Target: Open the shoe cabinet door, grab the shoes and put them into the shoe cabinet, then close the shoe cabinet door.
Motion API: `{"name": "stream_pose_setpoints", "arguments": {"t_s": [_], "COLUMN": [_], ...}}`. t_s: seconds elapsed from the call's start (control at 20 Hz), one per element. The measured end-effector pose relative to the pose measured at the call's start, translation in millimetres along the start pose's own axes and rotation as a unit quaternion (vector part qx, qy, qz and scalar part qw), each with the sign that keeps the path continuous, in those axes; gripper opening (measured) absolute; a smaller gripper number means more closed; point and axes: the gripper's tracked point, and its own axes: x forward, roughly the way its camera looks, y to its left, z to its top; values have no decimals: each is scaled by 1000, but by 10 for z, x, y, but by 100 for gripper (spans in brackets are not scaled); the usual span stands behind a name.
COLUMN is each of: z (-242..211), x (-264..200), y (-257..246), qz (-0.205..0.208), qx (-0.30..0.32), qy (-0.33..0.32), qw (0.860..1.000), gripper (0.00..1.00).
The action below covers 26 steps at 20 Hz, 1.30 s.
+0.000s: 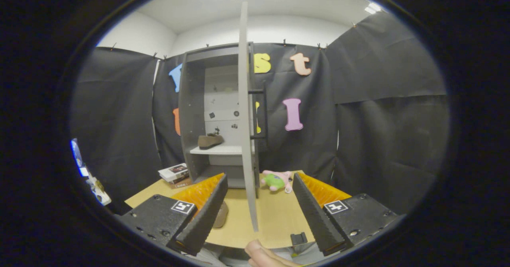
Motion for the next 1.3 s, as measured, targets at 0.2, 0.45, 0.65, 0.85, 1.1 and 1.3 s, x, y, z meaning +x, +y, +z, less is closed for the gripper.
{"name": "stream_pose_setpoints", "arguments": {"t_s": [0.2,0.45,0.65,0.85,1.1,1.3], "z": [-525,-783,-1016,-1205,-1640,-1948], "x": [93,299,563,893,1423,1869], "y": [409,798,1114,1255,1427,1492], "qz": [37,70,75,59,63,43], "qx": [-8,-11,-22,-16,23,8], "qy": [32,26,18,3,31,44], "qw": [999,997,997,998,997,998], "gripper": [100,100,100,100,100,100]}}
